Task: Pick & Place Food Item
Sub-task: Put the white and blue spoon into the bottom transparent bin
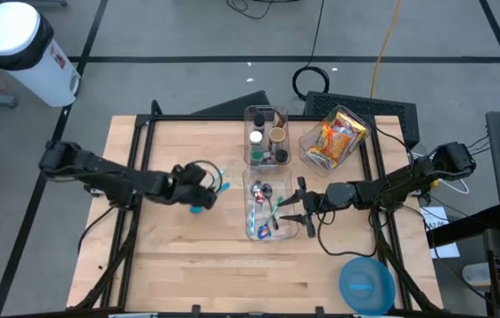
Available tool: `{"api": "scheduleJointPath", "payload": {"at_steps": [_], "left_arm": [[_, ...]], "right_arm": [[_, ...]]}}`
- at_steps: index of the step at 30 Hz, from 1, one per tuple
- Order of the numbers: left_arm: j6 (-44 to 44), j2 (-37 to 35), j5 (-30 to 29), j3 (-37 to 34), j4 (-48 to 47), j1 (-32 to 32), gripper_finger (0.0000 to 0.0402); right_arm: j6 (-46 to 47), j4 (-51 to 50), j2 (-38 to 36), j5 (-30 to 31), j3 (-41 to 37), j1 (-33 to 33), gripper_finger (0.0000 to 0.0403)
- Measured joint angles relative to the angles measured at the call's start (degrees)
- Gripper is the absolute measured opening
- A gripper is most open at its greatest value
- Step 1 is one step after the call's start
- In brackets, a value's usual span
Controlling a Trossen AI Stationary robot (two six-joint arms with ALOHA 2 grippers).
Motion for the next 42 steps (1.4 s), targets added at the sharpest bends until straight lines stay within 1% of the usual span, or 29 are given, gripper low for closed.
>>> {"api": "scheduleJointPath", "payload": {"at_steps": [2, 5, 8, 10, 15, 20, 25, 30, 34, 39, 42], "left_arm": [[-0.72, 1.17, 1.03, -0.02, 0.11, 2.58, 0.0356], [-1.96, 3.43, 0.55, 0.0, 0.4, 5.97, 0.0356], [1.76, 6.22, 3.41, -0.02, 3.09, 9.66, 0.0356], [4.83, 8.41, 5.26, -0.02, 6.62, 11.51, 0.0356], [12.14, 14.56, 6.84, -0.02, 12.21, 13.49, 0.0356], [13.62, 18.19, 11.27, 0.04, 12.2, 14.63, 0.0356], [13.56, 18.93, 11.02, 0.07, 12.36, 15.68, 0.0349], [12.49, 18.82, 10.18, 0.04, 12.34, 16.05, 0.0312], [13.72, 18.07, 10.24, -0.02, 13.02, 15.84, 0.0285], [14.48, 15.9, 10.84, -0.13, 12.31, 15.79, 0.0265], [14.37, 14.58, 9.4, -0.13, 10.54, 15.79, 0.0258]], "right_arm": [[0.0, 0.0, 0.0, 0.01, 0.0, 0.0, 0.0171], [0.0, 0.13, 0.0, 0.02, 0.0, 0.0, 0.0168], [-0.1, 0.14, 0.0, 0.02, -0.02, -0.02, 0.0166], [-0.2, 0.12, 0.0, 0.04, -0.02, -0.02, 0.0165], [-0.2, 0.02, 0.0, 0.04, -0.02, -0.02, 0.0165], [-0.36, 0.03, 0.0, 0.04, -0.02, -0.02, 0.0165], [-0.44, 0.05, 0.0, 0.07, -0.02, -0.04, 0.0164], [-0.44, 0.02, 0.0, 0.06, -0.02, -0.04, 0.0166], [-0.44, 0.0, 0.0, 0.06, -0.02, -0.04, 0.0163], [-0.44, -0.21, 0.0, -0.02, -0.02, -0.04, 0.0164], [-0.43, -0.17, 0.0, -0.02, -0.02, -0.04, 0.0166]]}}
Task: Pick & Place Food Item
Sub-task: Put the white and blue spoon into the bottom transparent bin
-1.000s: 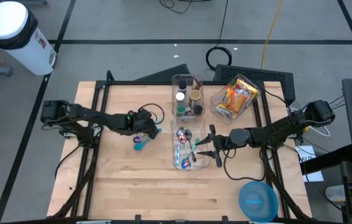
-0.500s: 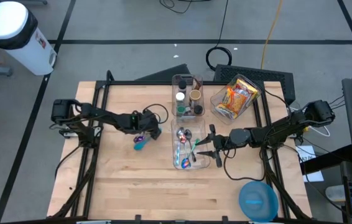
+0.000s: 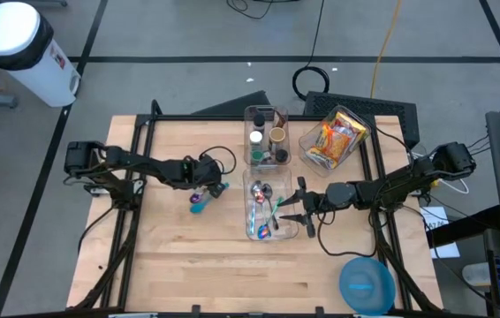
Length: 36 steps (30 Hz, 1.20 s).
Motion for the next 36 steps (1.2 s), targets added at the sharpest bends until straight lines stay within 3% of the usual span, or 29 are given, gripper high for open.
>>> {"api": "scheduleJointPath", "payload": {"at_steps": [23, 26, 36], "left_arm": [[-4.17, 1.31, 1.17, -2.4, -1.62, 0.04, 0.0242], [-5.99, 1.33, 2.14, -2.4, -2.34, 0.04, 0.0209], [-8.13, 1.38, 2.71, -2.43, -3.21, -0.11, 0.004]], "right_arm": [[0.02, 0.15, 0.0, -0.02, 0.0, 0.0, 0.0158], [0.02, 0.15, 0.0, -0.02, 0.0, 0.0, 0.016], [0.02, 0.15, 0.0, -0.02, 0.0, 0.01, 0.0156]]}}
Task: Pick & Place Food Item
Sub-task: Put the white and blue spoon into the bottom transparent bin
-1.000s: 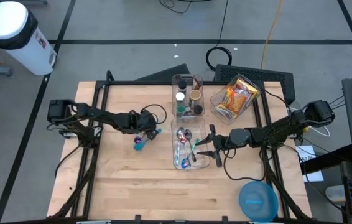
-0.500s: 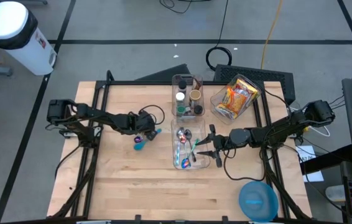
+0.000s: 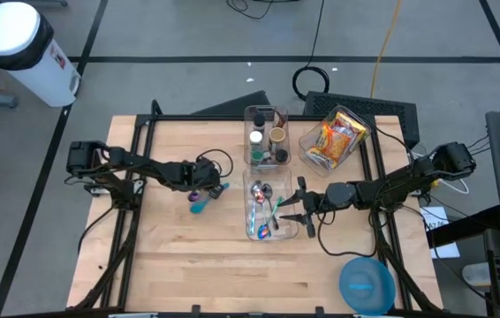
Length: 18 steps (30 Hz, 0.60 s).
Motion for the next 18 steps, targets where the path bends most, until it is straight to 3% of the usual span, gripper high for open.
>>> {"api": "scheduleJointPath", "payload": {"at_steps": [3, 11, 18], "left_arm": [[1.23, 0.0, -1.49, -0.07, -0.07, 0.0, 0.0017], [2.18, -0.02, -8.35, 1.57, -2.07, -2.36, 0.0022], [2.17, -5.6, -10.66, 4.92, -4.2, -8.17, 0.0017]], "right_arm": [[0.0, 0.0, 0.0, 0.0, 0.0, 0.0, 0.0156], [0.0, 0.0, 0.0, 0.0, 0.0, -0.01, 0.0155], [0.0, -0.02, 0.0, 0.04, 0.0, -0.01, 0.0155]]}}
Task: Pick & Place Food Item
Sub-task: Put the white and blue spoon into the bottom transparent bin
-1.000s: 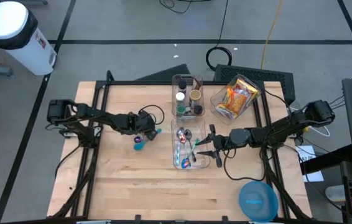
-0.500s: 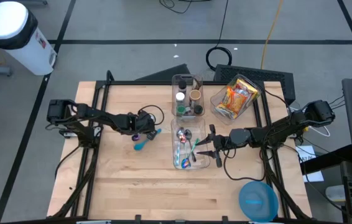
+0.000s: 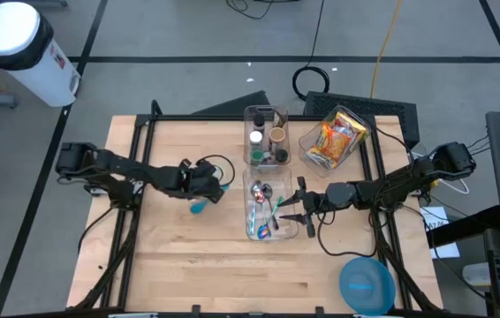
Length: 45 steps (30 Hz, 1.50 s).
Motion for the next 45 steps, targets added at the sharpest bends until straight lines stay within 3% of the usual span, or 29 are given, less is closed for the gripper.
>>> {"api": "scheduleJointPath", "payload": {"at_steps": [7, 13, 22, 29, 34, 38, 45], "left_arm": [[1.07, -8.8, -5.39, 2.91, 0.66, -10.12, 0.002], [3.3, -11.53, -9.35, 3.08, 2.85, -15.18, 0.0017], [23.29, -10.34, 9.18, 3.1, 28.16, -19.27, 0.0017], [28.08, -6.91, 23.29, 3.06, 41.54, -20.22, 0.0017], [29.32, -3.71, 33.66, 3.04, 48.95, -19.5, 0.0018], [27.62, -2.36, 37.33, 3.06, 51.13, -18.18, 0.0017], [25.9, -1.8, 37.78, 3.06, 50.56, -17.12, 0.0022]], "right_arm": [[0.0, 0.6, -0.02, 0.06, 0.0, 0.0, 0.0155], [0.0, 1.08, -0.03, 0.07, 0.0, -0.03, 0.0155], [-4.32, 9.71, -0.02, 2.46, 0.0, 1.18, 0.0163], [-11.64, 22.27, 5.32, 6.25, 0.74, 6.02, 0.0235], [-16.37, 26.09, 13.04, 6.12, 6.87, 8.15, 0.0265], [-19.7, 24.36, 19.64, 3.99, 14.46, 8.78, 0.026], [-29.23, 22.19, 26.26, 1.46, 22.23, 9.82, 0.0224]]}}
